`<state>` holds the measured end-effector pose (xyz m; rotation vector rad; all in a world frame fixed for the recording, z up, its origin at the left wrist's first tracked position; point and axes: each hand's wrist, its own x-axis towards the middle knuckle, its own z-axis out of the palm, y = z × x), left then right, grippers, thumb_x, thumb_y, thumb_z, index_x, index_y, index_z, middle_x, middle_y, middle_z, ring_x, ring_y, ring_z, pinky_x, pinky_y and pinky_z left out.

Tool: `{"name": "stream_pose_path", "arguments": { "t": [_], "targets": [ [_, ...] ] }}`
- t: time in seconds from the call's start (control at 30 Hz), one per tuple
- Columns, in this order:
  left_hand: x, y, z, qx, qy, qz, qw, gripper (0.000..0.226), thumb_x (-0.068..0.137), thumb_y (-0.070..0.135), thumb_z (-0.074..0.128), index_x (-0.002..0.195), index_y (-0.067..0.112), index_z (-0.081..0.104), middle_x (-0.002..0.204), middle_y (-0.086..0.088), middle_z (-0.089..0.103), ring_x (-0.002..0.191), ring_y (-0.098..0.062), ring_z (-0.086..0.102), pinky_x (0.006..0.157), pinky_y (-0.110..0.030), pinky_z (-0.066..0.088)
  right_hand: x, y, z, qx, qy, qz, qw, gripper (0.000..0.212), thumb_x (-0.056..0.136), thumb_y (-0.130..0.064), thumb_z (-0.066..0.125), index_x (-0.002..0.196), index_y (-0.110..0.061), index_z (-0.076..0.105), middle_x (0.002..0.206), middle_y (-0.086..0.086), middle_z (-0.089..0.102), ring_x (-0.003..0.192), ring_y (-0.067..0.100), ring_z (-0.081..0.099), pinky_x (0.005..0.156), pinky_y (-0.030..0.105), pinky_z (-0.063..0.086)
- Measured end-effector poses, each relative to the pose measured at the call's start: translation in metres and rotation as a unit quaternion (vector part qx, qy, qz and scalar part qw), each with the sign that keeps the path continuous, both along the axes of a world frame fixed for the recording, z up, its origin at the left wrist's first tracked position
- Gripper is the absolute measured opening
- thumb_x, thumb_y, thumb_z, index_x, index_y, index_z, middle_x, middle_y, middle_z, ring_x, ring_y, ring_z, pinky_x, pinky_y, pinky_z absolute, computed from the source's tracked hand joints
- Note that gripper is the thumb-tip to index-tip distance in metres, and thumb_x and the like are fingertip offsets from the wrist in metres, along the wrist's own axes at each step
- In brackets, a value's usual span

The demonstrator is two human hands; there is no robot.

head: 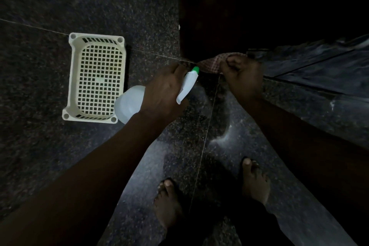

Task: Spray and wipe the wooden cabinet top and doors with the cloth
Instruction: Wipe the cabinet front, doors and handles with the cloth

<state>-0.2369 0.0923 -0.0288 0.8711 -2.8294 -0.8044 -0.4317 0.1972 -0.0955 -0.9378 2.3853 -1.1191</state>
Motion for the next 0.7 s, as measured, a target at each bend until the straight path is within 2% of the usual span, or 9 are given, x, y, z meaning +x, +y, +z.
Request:
{"name": "stream_pose_path", "arguments": {
  "t": [0.07,0.17,0.27,0.37,0.47,0.6,0.7],
  "targets": [
    [-0.005,0.002,0.002,-0.004,-0.001,-0.009,1.000,0.045,0.066,0.003,0.063,0.110,-0.002,0.055,0.099,-0.019,0.059,0.082,-0.037,0.055,0.063,-0.032,0.029,-0.011,0.017,0.003,-0.005,-0.003,-0.031,0.999,0.037,0.086,-0.038,0.063,0.088,-0.004,0.076,0.081,0.009,0.075,0.078,0.008,0.068,0.068,0.028,0.052],
    [-0.014,0.005,0.004,0.001,-0.003,-0.010,1.000,0.046,0.067,0.007,0.057,0.113,0.001,0.054,0.102,-0.018,0.059,0.084,-0.037,0.056,0.060,-0.035,0.038,-0.029,0.045,0.006,-0.007,0.044,-0.045,0.998,0.043,0.085,-0.040,0.064,0.088,0.000,0.077,0.084,0.015,0.077,0.079,0.018,0.071,0.071,0.036,0.056],
    [-0.023,0.011,0.007,-0.003,-0.007,-0.020,1.000,0.047,0.069,0.012,0.054,0.114,0.002,0.055,0.103,-0.018,0.060,0.085,-0.037,0.058,0.061,-0.044,0.049,-0.034,0.048,0.008,0.016,0.070,-0.032,0.997,0.039,0.088,-0.038,0.064,0.082,-0.001,0.075,0.078,0.016,0.075,0.076,0.025,0.073,0.066,0.040,0.058],
    [-0.034,0.016,0.013,-0.001,-0.015,-0.028,1.000,0.045,0.067,0.006,0.063,0.111,0.000,0.055,0.100,-0.018,0.059,0.085,-0.037,0.057,0.059,-0.039,0.045,-0.029,0.045,0.016,-0.014,0.077,-0.038,0.996,0.031,0.090,-0.031,0.066,0.076,-0.004,0.072,0.067,0.005,0.069,0.067,0.015,0.066,0.060,0.033,0.052],
    [-0.044,0.020,0.018,0.005,-0.007,-0.037,0.999,0.043,0.065,0.004,0.065,0.107,-0.001,0.055,0.097,-0.018,0.059,0.083,-0.036,0.056,0.060,-0.034,0.039,-0.030,0.052,0.030,-0.063,0.062,-0.052,0.995,0.024,0.090,-0.028,0.069,0.081,-0.006,0.074,0.074,-0.008,0.063,0.071,0.004,0.060,0.066,0.027,0.050],
    [-0.053,0.023,0.022,-0.007,-0.002,-0.038,0.999,0.040,0.066,0.004,0.063,0.105,-0.001,0.057,0.098,-0.017,0.059,0.084,-0.034,0.056,0.061,-0.039,0.045,-0.037,0.057,0.028,-0.044,0.050,-0.039,0.997,0.025,0.091,-0.031,0.069,0.084,-0.007,0.075,0.076,-0.009,0.065,0.074,0.003,0.063,0.068,0.024,0.051],
    [-0.058,0.023,0.021,-0.008,-0.001,-0.040,0.999,0.033,0.071,0.010,0.057,0.102,0.000,0.056,0.096,-0.016,0.057,0.082,-0.032,0.055,0.058,-0.036,0.042,-0.037,0.058,0.019,-0.026,0.037,-0.044,0.998,0.027,0.088,-0.029,0.071,0.088,-0.003,0.077,0.081,0.004,0.074,0.077,0.010,0.066,0.071,0.032,0.056]
  ]
}}
